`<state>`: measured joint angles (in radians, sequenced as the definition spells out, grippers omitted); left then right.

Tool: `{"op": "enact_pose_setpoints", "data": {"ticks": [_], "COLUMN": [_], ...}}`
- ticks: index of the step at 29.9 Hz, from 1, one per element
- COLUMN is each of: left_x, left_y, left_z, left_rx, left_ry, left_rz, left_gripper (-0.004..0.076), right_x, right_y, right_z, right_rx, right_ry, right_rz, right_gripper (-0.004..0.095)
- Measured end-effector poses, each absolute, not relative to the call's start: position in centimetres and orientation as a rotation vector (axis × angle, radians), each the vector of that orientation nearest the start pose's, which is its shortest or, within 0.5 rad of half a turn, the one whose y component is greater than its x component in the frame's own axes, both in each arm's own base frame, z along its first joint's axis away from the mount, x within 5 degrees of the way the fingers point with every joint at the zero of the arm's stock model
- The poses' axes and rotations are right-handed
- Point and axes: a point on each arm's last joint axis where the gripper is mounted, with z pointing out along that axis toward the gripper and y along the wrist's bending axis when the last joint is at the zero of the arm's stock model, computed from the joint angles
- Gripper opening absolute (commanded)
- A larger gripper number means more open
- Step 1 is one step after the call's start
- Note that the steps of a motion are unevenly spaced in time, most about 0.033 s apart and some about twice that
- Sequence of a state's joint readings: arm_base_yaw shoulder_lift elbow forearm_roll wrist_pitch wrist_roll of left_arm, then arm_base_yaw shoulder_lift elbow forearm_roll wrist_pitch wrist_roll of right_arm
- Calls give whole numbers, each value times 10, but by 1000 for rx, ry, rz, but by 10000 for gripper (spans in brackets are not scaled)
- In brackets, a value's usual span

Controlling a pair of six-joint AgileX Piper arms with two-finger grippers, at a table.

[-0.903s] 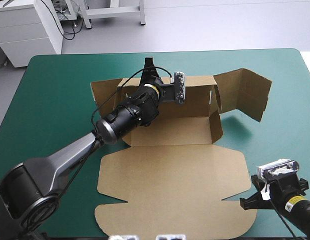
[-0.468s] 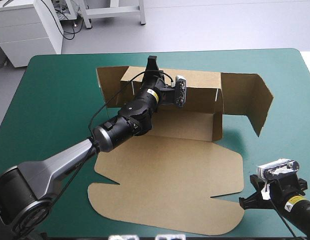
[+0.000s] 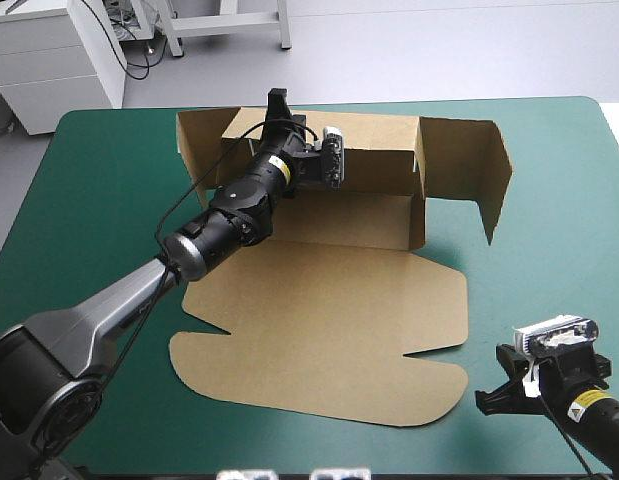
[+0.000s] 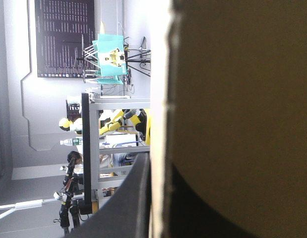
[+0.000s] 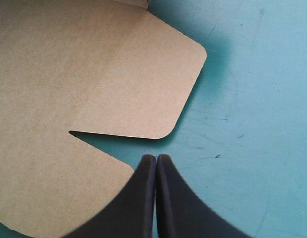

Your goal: Fold the box

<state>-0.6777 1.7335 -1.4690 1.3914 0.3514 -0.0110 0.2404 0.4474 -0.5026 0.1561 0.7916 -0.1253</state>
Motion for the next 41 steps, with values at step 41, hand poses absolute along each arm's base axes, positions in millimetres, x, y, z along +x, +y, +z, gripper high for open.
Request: {"op": "enact_pose_setpoints", "data": {"ticks": [41], "left_x": [386], "left_y": [-248], "left_z": [322], "left_rx": [1406], "left_ry": [1379], "left_rz": [787], "left_gripper": [18], "right_x": [77], "right_y": [35], "right_z": [296], "right_rx": [-277], "right_ry": [2124], "right_rz": [372], "right_gripper": [-14]}}
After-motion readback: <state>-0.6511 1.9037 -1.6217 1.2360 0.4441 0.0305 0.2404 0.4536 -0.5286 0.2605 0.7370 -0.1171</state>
